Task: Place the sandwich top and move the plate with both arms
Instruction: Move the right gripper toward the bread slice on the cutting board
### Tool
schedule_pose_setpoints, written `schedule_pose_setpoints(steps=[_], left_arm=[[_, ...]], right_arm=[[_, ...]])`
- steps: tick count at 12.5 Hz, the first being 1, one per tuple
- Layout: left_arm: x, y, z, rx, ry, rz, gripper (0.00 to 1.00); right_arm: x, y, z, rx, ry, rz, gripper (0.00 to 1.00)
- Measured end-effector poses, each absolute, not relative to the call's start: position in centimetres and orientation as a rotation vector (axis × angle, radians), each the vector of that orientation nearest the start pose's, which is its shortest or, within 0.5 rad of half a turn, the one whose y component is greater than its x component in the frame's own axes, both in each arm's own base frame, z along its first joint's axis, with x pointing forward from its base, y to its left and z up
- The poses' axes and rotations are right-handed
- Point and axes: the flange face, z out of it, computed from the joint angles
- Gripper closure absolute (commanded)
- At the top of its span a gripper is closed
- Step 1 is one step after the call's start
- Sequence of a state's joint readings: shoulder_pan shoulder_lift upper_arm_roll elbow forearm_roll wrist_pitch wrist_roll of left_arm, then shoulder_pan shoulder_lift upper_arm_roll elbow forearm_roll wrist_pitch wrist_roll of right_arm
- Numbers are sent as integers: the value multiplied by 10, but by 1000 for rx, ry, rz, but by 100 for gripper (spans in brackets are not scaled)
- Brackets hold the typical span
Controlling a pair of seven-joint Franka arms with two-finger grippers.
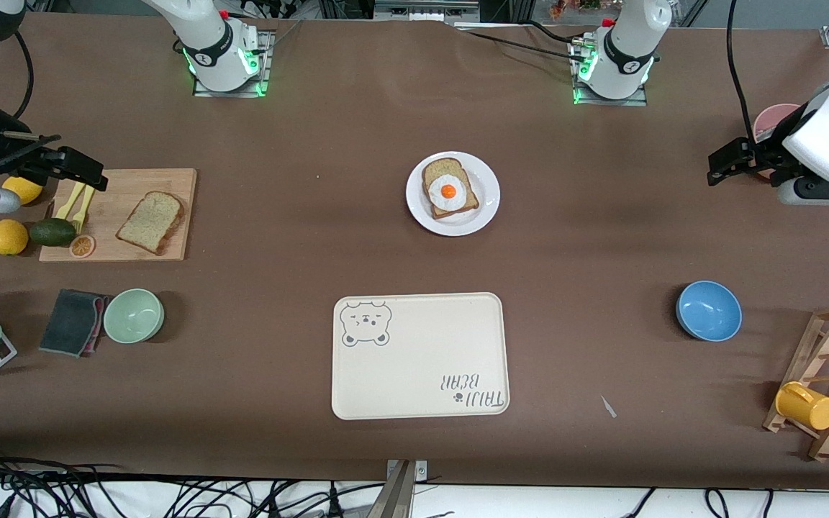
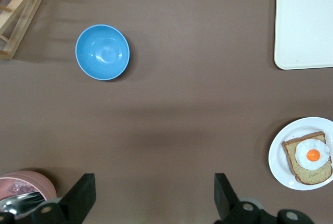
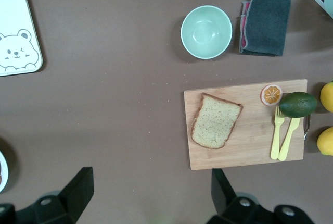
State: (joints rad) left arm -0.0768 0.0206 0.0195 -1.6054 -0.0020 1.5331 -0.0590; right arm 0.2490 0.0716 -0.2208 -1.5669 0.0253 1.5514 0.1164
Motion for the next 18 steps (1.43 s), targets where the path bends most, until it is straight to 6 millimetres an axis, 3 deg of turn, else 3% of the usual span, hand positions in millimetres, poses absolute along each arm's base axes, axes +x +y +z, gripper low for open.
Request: schedule_pose_setpoints(steps=[5, 7, 10, 12, 14, 15, 16, 18], left_arm=[[554, -32, 594, -3134, -3, 147, 0], [554, -32, 594, -3134, -3, 147, 0], [554, -32, 593, -3134, -3, 149, 0], [553, -32, 593, -3134, -2, 152, 0], [553, -34, 591, -3132, 2, 167, 0], [553, -35, 589, -3131, 5, 184, 0], [553, -35, 587, -3129, 7, 196, 0], [553, -36, 585, -3128, 7, 205, 0]], right_arm=[[574, 24, 582, -3136, 140, 139, 0], [580, 23, 566, -3138, 145, 136, 1], [587, 22, 497, -3147, 141, 154, 1], [580, 21, 431, -3153, 123, 226, 1], [557, 17, 354, -3163, 128, 224, 1], [541, 11, 321, -3187, 145, 236, 7], [528, 3, 299, -3220, 182, 269, 8], [513, -11, 279, -3276, 317, 322, 7]])
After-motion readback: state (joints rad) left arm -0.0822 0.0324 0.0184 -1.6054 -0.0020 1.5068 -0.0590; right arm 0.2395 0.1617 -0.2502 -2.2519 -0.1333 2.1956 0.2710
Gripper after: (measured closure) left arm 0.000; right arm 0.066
